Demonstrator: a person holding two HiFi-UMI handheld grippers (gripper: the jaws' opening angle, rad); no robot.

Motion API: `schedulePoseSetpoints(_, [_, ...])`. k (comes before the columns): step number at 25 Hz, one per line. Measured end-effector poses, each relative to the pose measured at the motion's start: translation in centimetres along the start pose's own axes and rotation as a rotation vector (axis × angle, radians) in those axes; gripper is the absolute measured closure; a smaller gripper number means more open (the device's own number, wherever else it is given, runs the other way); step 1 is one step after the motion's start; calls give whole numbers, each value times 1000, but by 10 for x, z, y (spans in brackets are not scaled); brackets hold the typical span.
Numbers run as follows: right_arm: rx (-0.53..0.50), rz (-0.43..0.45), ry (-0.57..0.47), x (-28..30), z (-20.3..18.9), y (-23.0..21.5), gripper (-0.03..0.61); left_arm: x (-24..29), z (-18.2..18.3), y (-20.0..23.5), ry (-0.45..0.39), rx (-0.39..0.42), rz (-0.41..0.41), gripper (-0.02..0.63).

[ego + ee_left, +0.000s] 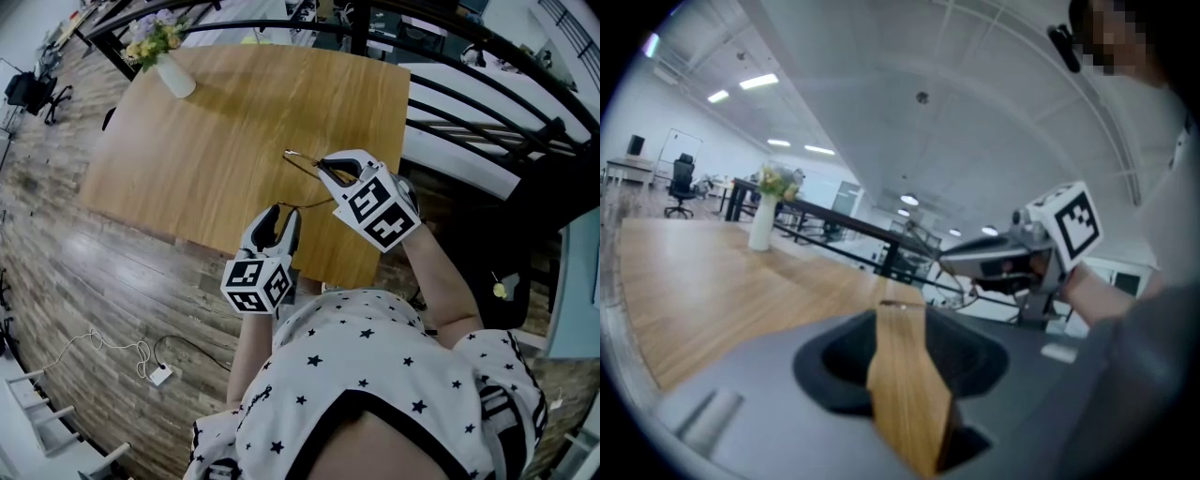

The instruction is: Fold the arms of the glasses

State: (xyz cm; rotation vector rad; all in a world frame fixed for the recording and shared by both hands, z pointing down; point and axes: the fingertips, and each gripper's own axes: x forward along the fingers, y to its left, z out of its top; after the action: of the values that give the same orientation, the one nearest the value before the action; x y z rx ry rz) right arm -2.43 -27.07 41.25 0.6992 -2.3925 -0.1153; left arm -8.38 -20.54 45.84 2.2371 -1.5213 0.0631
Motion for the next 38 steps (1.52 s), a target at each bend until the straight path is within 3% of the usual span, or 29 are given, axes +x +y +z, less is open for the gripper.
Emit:
schedulePoseSetpoints(23, [-53,88,46,14,-11,43,555,1,22,9,-49,-5,12,462])
schedulePoseSetpoints(38, [-19,118,46,16,-16,53,555,3,22,11,-54,-9,14,462])
